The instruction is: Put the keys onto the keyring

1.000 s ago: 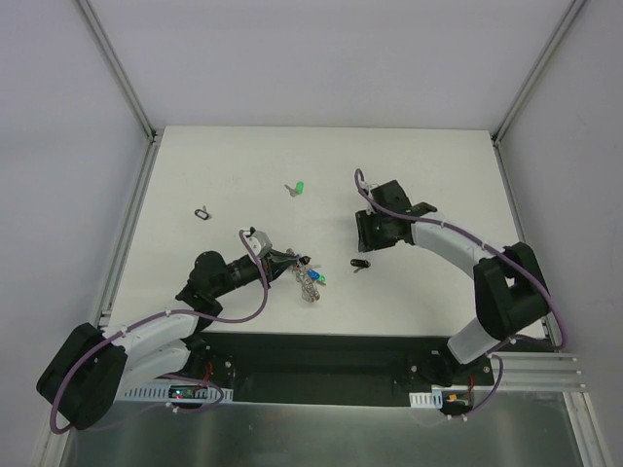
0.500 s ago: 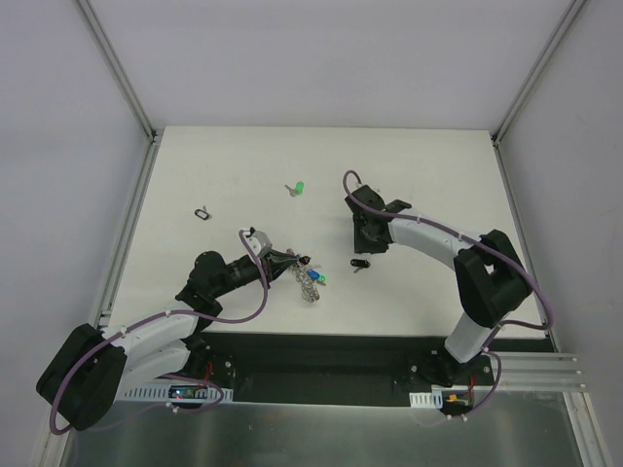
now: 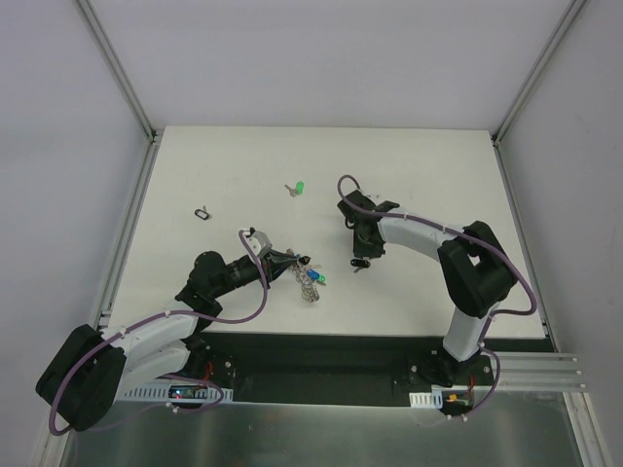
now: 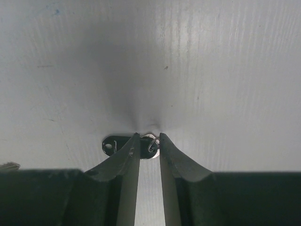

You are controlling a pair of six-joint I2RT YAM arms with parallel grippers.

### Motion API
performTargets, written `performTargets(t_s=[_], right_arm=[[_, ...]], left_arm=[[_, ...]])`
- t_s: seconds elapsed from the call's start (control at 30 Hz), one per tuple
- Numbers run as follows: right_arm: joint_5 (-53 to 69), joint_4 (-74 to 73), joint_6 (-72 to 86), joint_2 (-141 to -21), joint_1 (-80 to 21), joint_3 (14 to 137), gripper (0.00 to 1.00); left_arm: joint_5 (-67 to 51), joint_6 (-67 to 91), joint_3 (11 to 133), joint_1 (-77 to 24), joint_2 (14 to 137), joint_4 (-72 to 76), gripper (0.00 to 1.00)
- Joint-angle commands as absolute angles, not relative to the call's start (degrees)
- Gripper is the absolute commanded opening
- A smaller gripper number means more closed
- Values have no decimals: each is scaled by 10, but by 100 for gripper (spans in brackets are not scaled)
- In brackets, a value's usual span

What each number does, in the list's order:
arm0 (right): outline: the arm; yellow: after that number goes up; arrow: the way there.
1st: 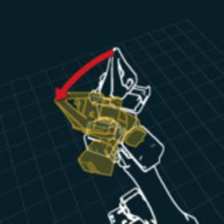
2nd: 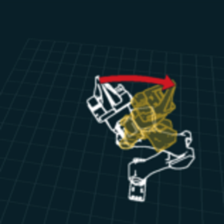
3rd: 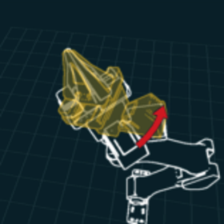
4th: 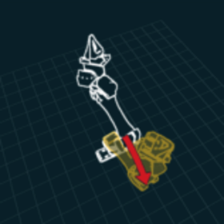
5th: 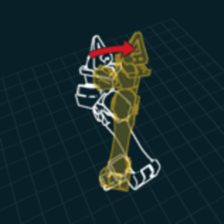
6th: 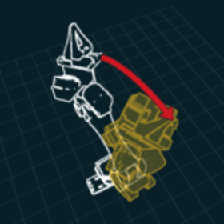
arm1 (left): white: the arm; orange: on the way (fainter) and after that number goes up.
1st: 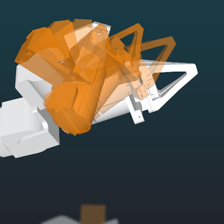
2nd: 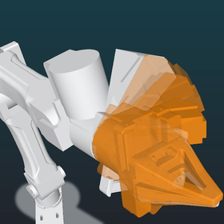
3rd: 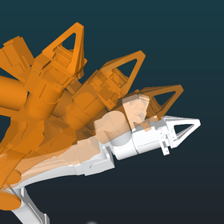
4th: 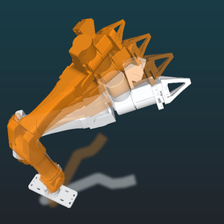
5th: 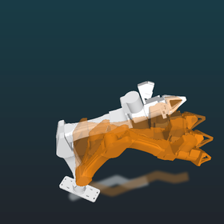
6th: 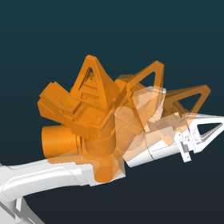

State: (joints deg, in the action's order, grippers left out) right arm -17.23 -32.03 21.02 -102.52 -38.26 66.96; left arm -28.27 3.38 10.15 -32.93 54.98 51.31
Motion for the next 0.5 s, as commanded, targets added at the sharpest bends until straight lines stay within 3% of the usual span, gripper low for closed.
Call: performTargets(t_s=[0.0,0.1,0.47], right_arm=[[-187,-335,229,-1035,-387,680,25],[-192,-333,229,-1039,-388,679,23],[-195,-330,214,-1023,-388,670,1]], left_arm=[[-297,32,119,-330,537,539,0],[-297,32,120,-330,537,539,0],[-297,33,120,-330,539,539,0]])
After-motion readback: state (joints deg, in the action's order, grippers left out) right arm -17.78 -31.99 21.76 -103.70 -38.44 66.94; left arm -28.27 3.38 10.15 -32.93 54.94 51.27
